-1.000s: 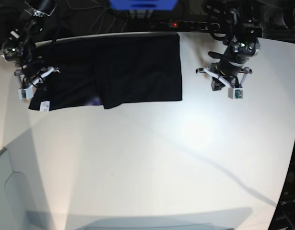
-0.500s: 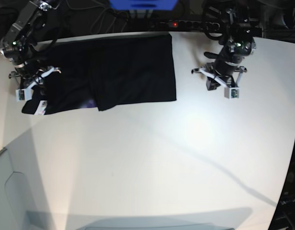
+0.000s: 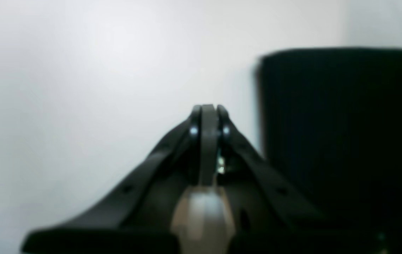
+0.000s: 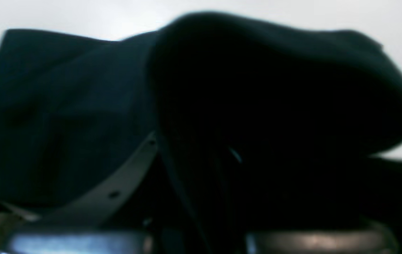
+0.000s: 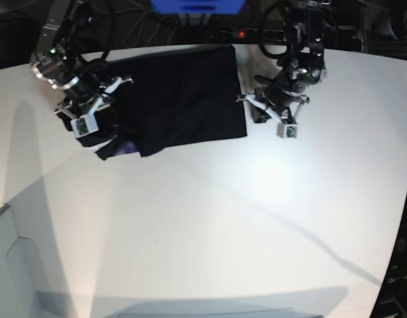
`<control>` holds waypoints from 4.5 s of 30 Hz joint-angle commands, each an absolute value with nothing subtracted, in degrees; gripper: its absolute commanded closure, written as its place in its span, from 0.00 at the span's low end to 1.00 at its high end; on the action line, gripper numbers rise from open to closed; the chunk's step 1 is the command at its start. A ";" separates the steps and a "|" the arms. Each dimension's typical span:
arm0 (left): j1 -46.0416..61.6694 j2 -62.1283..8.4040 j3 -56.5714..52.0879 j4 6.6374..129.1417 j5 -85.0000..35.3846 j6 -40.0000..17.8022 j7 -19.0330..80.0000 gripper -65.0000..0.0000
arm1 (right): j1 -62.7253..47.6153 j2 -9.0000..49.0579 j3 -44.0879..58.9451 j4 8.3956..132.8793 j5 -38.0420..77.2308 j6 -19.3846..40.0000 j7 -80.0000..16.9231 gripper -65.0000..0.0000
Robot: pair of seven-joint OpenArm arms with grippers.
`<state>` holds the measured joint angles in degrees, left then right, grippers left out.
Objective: Fold the T-shirt properly
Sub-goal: 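Grasp the folded bundle's edges with both grippers and lift, then fold the bundle over with the right gripper and release the left gripper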
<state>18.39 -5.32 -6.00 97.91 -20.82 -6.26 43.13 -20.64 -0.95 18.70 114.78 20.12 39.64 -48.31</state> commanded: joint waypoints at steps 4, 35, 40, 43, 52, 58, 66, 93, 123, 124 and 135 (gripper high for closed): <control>18.07 -3.91 -4.26 97.89 -20.70 -6.11 44.09 1.00 | -21.05 -0.84 11.91 116.53 22.55 40.00 -46.73 1.00; 16.66 -3.74 -6.29 95.34 -20.79 -6.20 44.44 1.00 | -7.78 0.40 -17.45 105.45 23.69 40.00 -46.73 0.78; 16.57 -3.65 -10.07 96.22 -20.79 -6.29 44.70 1.00 | -8.04 2.07 -17.54 106.77 24.04 40.00 -46.73 0.49; 16.92 -3.65 -12.35 98.42 -20.79 -6.29 44.79 0.93 | -8.57 2.68 -16.66 109.23 24.04 40.00 -46.73 0.44; 20.09 -3.65 -22.29 103.52 -20.79 -6.46 44.79 0.87 | -10.77 3.21 -12.44 114.68 24.04 40.00 -46.73 0.44; 20.88 -3.30 -31.25 106.51 -20.88 -6.46 44.79 0.87 | -10.77 3.30 -4.09 115.47 24.13 40.00 -46.73 0.44; 20.53 -3.38 -35.38 108.88 -20.88 -6.55 44.79 0.87 | -15.08 4.53 1.01 116.35 24.13 40.00 -46.64 0.44; 21.05 -6.64 -35.47 109.85 -31.34 -6.29 44.88 0.87 | -18.24 6.55 -20.97 114.42 23.96 40.00 -46.64 0.44; 27.03 -0.66 -39.60 111.25 -35.91 -6.46 44.88 0.44 | -13.14 3.30 -17.89 103.96 23.69 40.00 -43.56 0.44; 27.38 -0.40 -38.11 111.78 -36.00 -6.46 44.88 0.44 | -13.14 4.00 -17.36 104.40 23.69 40.00 -42.59 0.44; 32.57 -0.31 -17.19 114.24 -40.40 -6.20 44.70 0.32 | -13.14 7.96 0.22 110.73 23.69 40.00 -39.43 0.44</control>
